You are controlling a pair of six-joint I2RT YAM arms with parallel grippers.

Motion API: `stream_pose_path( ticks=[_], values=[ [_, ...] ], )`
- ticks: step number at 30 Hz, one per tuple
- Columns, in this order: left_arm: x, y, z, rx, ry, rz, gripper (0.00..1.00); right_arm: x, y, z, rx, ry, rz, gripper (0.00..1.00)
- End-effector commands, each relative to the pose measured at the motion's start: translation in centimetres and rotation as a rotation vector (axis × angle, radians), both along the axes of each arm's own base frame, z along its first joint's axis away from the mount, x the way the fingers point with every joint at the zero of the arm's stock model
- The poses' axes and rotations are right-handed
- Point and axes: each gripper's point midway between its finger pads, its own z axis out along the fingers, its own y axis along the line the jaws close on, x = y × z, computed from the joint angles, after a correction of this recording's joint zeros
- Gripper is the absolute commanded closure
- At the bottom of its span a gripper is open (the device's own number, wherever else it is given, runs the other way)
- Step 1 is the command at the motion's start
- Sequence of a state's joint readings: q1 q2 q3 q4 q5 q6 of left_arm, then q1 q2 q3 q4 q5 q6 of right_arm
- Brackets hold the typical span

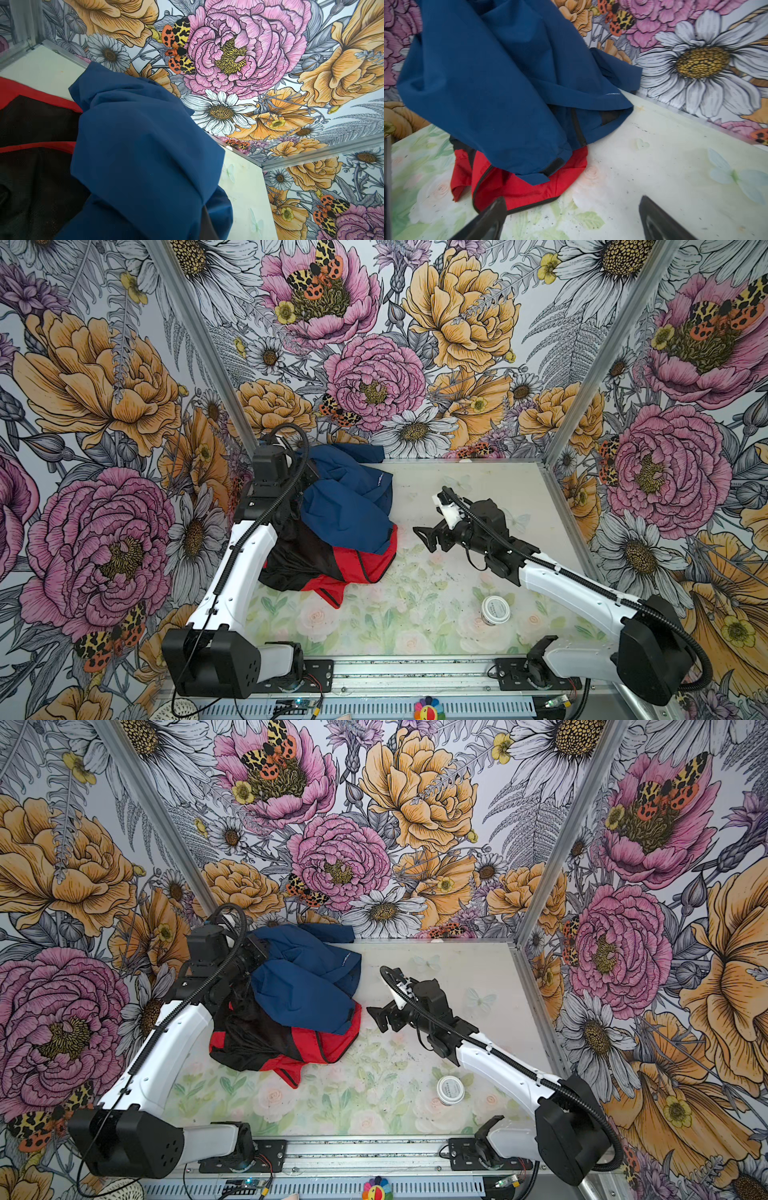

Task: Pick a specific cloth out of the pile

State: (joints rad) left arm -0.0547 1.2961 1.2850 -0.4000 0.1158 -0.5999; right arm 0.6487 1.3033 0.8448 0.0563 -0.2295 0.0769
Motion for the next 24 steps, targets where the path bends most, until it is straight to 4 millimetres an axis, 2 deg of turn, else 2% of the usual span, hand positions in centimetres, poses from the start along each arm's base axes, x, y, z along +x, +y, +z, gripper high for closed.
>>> stream_pose_path(
  ticks=[1, 3, 4, 8, 13, 16, 20, 23, 24],
  values=[
    [0.6, 1.6, 4.3, 0.036, -0.143, 0.065, 1.00, -1.3, 3.3, 0.5, -0.005, -0.019, 0.074, 0.03],
    [0.7, 2.1, 4.4, 0.051, -0.145, 0.088, 1.00, -2.4, 5.2, -0.3, -0.017, -0.008, 0.113, 0.04],
    [0.6, 2.4, 4.4, 0.060, -0.148, 0.101, 1.00, -3.5, 6.6, -0.8, -0.024, 0.000, 0.149, 0.06],
    [0.6, 3.2, 4.7, 0.081, -0.155, 0.139, 1.00, -5.9, 10.0, -2.8, -0.030, 0.040, 0.215, 0.11],
    [0.7, 3.4, 4.4, 0.088, -0.153, 0.149, 1.00, -7.6, 13.6, -5.2, -0.033, 0.077, 0.239, 0.20],
    [0.6, 3.4, 4.3, 0.088, -0.154, 0.151, 1.00, -7.5, 15.0, -7.0, -0.035, 0.124, 0.232, 0.27],
    [0.5, 3.5, 4.2, 0.089, -0.156, 0.157, 1.00, -7.2, 15.9, -8.8, -0.053, 0.156, 0.216, 0.39],
    [0.4, 3.6, 4.1, 0.090, -0.156, 0.162, 1.00, -7.0, 16.4, -9.9, -0.066, 0.172, 0.218, 0.49],
    [0.4, 3.6, 4.1, 0.090, -0.157, 0.162, 1.00, -7.0, 16.5, -10.3, -0.068, 0.176, 0.218, 0.55]
  ],
)
